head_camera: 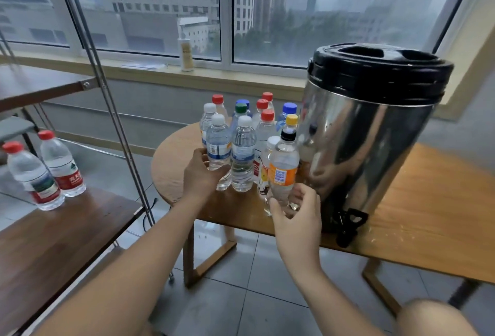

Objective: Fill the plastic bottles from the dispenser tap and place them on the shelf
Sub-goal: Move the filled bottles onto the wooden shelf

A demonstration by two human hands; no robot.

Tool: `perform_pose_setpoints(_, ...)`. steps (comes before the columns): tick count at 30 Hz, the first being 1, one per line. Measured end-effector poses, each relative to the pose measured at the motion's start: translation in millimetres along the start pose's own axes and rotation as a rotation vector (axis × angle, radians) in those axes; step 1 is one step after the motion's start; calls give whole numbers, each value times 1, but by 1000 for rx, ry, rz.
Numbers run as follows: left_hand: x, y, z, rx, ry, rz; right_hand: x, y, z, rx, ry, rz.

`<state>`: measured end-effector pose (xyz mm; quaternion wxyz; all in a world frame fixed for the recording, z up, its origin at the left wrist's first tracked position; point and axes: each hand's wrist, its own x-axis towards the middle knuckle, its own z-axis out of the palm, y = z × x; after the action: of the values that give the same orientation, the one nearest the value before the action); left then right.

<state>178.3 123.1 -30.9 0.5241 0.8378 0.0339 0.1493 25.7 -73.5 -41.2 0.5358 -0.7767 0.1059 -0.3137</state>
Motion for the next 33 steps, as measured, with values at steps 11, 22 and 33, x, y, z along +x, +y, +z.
perform_pose_setpoints(11,-15,-3,-17,68,-19,49,2,6,32,-15,-20,91)
perform_pose_setpoints(22,-46,-29,-74,23,39,45,1,-16,82,51,-315,51)
perform_pose_setpoints(33,-35,-102,-184,-53,223,-163,-35,-62,224,162,-632,-80)
